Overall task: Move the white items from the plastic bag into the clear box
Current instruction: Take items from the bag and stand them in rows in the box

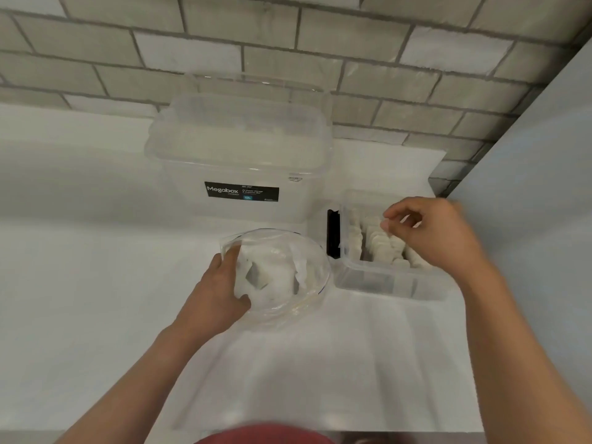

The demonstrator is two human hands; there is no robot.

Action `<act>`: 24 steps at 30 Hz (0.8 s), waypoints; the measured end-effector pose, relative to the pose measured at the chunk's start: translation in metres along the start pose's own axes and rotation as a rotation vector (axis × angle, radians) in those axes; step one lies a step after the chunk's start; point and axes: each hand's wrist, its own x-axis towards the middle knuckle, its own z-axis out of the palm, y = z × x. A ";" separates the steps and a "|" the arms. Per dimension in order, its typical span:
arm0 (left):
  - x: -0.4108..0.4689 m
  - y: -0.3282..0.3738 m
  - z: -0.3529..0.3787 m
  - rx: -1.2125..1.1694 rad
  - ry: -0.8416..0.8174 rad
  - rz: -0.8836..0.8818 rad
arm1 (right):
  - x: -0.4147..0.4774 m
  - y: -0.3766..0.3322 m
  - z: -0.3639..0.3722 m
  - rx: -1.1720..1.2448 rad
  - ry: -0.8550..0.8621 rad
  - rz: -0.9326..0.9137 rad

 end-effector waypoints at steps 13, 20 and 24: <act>-0.012 -0.003 -0.006 -0.017 -0.021 0.034 | -0.032 -0.097 0.194 -0.151 -0.498 -0.105; -0.012 -0.011 -0.008 -0.017 -0.041 0.010 | -0.034 -0.096 0.208 -0.262 -0.474 -0.257; -0.010 -0.011 -0.011 -0.010 -0.057 -0.002 | -0.035 -0.101 0.204 -0.342 -0.476 -0.342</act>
